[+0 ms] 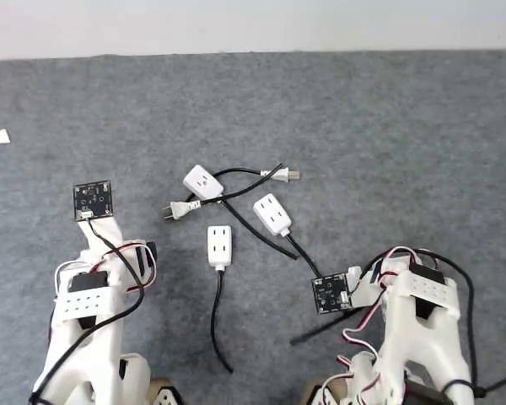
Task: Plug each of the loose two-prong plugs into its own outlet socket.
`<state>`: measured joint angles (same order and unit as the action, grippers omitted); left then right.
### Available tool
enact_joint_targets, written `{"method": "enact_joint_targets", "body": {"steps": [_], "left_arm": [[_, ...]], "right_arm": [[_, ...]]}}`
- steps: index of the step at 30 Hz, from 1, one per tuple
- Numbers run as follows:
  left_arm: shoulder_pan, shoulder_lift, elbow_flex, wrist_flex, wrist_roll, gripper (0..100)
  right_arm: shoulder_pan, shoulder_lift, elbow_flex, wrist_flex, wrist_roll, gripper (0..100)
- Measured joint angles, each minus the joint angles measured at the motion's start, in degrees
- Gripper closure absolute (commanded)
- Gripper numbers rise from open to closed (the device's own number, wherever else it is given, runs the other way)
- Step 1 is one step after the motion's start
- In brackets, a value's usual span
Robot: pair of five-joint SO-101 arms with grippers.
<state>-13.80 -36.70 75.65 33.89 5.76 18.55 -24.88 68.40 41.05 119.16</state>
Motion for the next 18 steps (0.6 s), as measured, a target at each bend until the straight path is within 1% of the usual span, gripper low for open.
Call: {"method": "enact_joint_targets", "body": {"steps": [6, 8, 10, 13, 16, 18], "left_arm": [[0.0, 0.0, 0.0, 0.0, 0.0, 78], [0.0, 0.0, 0.0, 0.0, 0.0, 78], [0.0, 0.0, 0.0, 0.0, 0.0, 78], [0.0, 0.0, 0.0, 0.0, 0.0, 78], [0.0, 0.0, 0.0, 0.0, 0.0, 78], [0.0, 0.0, 0.0, 0.0, 0.0, 78]], "right_arm": [[1.0, 0.0, -0.4, 0.0, -0.2, 98.9], [1.1, -0.6, -0.4, 0.0, -2.8, 98.9], [1.1, -2.1, -0.1, 0.0, -8.0, 99.0], [1.5, -7.9, -0.1, 1.5, -17.8, 99.0], [-0.2, -16.2, 0.0, 9.0, -28.0, 99.0], [-1.9, -22.5, -1.1, 15.9, -36.6, 99.0]]}}
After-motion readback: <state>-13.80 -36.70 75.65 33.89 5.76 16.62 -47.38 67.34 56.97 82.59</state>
